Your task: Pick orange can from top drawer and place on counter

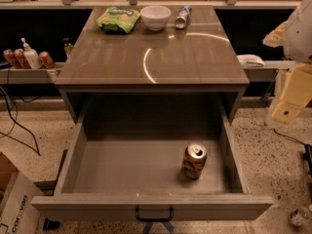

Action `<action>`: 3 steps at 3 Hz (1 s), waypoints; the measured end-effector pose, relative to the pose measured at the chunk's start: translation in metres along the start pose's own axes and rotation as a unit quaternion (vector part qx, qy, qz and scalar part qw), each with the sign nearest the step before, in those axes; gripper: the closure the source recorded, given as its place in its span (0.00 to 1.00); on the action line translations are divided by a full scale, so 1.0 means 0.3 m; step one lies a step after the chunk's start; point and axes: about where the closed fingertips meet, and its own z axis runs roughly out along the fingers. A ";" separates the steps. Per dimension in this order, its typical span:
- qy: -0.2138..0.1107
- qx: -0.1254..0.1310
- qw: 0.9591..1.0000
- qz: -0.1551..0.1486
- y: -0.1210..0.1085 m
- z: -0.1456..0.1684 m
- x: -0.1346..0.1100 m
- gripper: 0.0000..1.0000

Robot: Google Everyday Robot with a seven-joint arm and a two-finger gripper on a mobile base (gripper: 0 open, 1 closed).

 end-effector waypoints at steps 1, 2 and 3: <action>0.000 0.000 1.000 0.000 0.000 0.000 0.000 0.00; -0.028 0.007 1.000 -0.001 -0.007 0.052 -0.038 0.00; -0.079 0.005 0.997 0.006 -0.009 0.163 -0.097 0.00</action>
Offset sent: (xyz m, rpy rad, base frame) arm 0.0263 0.0343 -0.0380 0.1404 -0.0682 0.0345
